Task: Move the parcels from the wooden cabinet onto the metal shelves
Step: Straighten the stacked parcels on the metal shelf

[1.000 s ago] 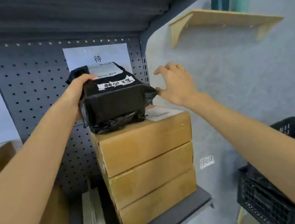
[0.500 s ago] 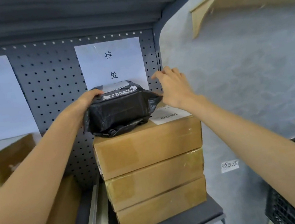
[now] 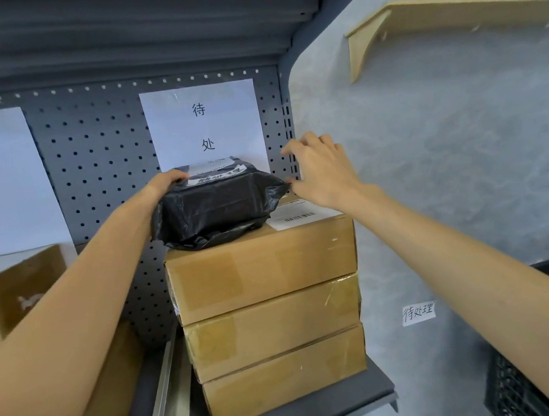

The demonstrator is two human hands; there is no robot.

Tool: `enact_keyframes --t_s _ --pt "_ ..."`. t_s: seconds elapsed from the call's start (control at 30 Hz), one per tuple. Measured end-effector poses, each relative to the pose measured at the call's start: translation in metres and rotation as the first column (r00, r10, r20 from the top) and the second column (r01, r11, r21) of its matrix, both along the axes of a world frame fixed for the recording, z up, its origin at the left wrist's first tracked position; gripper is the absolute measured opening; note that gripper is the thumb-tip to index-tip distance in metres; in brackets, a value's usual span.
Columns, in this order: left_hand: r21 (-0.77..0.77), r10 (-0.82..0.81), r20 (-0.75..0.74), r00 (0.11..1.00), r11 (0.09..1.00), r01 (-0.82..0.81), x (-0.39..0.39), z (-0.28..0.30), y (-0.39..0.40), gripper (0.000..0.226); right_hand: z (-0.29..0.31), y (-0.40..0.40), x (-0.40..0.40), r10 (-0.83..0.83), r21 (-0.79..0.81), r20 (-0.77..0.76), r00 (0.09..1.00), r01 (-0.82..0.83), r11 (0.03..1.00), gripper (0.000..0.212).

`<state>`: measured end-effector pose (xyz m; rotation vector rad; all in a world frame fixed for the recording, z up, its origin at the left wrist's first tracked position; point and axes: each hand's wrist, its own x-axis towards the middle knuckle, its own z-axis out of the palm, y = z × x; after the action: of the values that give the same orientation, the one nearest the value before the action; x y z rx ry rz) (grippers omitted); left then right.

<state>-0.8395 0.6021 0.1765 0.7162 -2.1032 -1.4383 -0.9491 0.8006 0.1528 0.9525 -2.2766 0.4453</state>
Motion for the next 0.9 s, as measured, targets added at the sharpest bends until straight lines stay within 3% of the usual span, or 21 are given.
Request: enact_keyframes --t_s 0.1,0.2,0.27,0.33,0.4,0.47,0.53,0.57,0.67,0.9 --pt "0.125 0.009 -0.007 1.000 0.992 -0.008 0.008 -0.004 0.008 0.030 0.005 0.004 0.002 0.004 -0.016 -0.009 1.000 -0.004 1.000 0.049" --pt "0.145 0.020 -0.064 0.998 0.989 -0.011 0.018 -0.002 0.016 0.033 0.011 0.007 0.006 0.015 -0.039 -0.024 1.000 -0.016 0.999 0.048" --pt "0.029 0.073 -0.132 0.988 0.997 -0.070 0.022 0.003 0.018 0.042 0.013 0.008 0.010 0.016 -0.054 -0.029 0.999 -0.018 0.998 0.046" --pt "-0.237 0.128 -0.207 0.970 0.955 -0.176 0.028 0.006 0.022 0.048 0.015 0.009 0.015 0.013 -0.069 -0.039 0.999 -0.016 0.997 0.046" --pt "-0.524 0.120 -0.260 0.958 0.816 -0.244 0.037 0.003 0.030 0.053 0.015 0.008 0.022 0.021 -0.102 -0.049 0.999 -0.026 0.994 0.046" --pt "-0.775 0.141 -0.295 0.945 0.543 -0.323 0.045 -0.004 0.037 0.053 0.012 0.008 0.030 0.035 -0.142 -0.071 0.997 -0.045 0.989 0.045" --pt "-0.877 0.174 -0.343 0.923 0.294 -0.381 0.052 -0.012 0.040 0.048 0.008 0.007 0.037 0.044 -0.158 -0.106 0.993 -0.060 0.986 0.043" --pt "-0.888 0.181 -0.368 0.912 0.224 -0.402 0.056 -0.017 0.042 0.046 0.007 0.006 0.041 0.050 -0.163 -0.125 0.991 -0.070 0.984 0.043" --pt "-0.894 0.213 -0.402 0.891 0.121 -0.432 0.072 -0.032 0.045 0.042 0.005 0.002 0.051 0.080 -0.181 -0.159 0.984 -0.109 0.977 0.041" --pt "-0.902 0.390 -0.395 0.832 0.004 -0.431 0.146 -0.057 0.024 0.038 -0.013 -0.029 0.106 0.201 -0.169 -0.139 0.970 -0.223 0.960 0.040"
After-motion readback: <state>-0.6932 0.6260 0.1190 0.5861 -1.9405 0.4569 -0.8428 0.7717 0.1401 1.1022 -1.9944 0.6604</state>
